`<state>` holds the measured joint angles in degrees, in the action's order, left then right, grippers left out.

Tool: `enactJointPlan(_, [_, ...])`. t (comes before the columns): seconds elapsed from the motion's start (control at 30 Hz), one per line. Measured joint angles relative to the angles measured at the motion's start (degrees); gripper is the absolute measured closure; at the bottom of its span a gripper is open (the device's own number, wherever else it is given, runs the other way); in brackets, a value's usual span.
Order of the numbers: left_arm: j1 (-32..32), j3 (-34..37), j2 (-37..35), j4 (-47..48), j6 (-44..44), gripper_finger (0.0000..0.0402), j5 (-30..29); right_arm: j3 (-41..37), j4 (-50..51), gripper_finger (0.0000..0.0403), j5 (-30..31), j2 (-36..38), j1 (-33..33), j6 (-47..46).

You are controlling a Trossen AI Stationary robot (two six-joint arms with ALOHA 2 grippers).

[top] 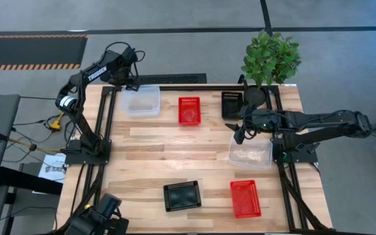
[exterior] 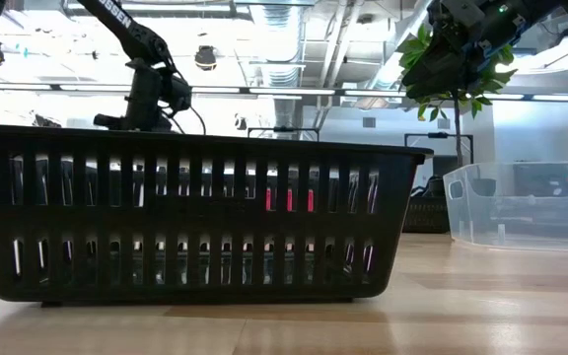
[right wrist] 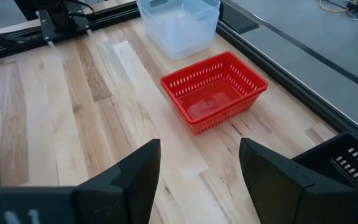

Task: Stack baskets by color
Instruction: Stack the bottom red basket on the top red basket

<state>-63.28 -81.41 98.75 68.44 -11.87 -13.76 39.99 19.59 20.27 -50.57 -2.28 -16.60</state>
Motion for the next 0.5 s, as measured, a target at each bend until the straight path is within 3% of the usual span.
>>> enactJointPlan(0.3, [1.2,-2.2,-8.8,-2.0,3.4,0.0141,5.4,0.0,-4.0,0.0163,-1.0,0.0,0.0,0.1])
enactJointPlan(0.5, [8.1,2.5,-19.5,-10.7,7.5,0.0141,12.8,0.0,-10.0,0.0163,-1.0,0.0,0.0,2.9])
